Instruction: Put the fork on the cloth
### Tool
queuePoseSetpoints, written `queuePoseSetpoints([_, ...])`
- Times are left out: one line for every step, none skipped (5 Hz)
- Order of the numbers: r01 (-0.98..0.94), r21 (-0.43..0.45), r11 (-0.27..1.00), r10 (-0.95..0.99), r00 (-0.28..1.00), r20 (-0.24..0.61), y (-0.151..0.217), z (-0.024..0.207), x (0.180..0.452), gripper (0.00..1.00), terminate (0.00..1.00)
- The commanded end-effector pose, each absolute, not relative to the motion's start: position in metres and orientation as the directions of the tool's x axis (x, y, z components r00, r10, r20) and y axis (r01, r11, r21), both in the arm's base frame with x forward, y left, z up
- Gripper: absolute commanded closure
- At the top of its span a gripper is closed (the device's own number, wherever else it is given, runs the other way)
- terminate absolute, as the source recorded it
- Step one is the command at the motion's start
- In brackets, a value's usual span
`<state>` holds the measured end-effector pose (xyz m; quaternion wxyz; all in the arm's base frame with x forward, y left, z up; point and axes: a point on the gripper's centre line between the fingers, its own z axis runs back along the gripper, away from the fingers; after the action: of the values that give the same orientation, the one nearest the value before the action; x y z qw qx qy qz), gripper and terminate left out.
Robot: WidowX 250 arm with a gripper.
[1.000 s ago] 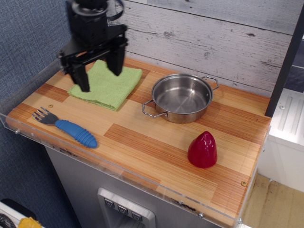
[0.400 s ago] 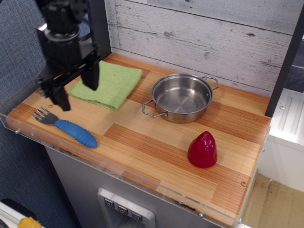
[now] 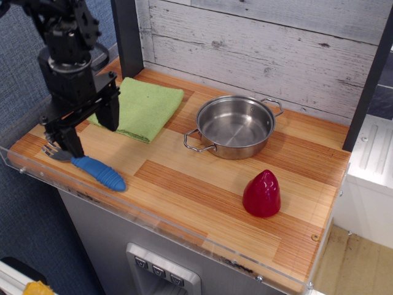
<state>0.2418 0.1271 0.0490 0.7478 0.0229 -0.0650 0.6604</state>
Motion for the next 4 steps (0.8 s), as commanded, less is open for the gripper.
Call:
queuePoseSetpoints([-0.992,-0.052,0.112,0.985,0.103,0.140,0.127,0.043,0.232,0.00,0.00])
queuePoseSetpoints([-0.992,-0.038,0.118,0.984,0.111,0.140,0.128,0.034,0.232,0.00,0.00])
queuePoseSetpoints([-0.993,-0.043,0.113,0.985,0.106,0.134,0.130,0.030,0.230,0.00,0.00])
queuePoseSetpoints([-0.993,-0.044,0.111,0.986,0.105,0.132,0.131,0.025,0.229,0.00,0.00])
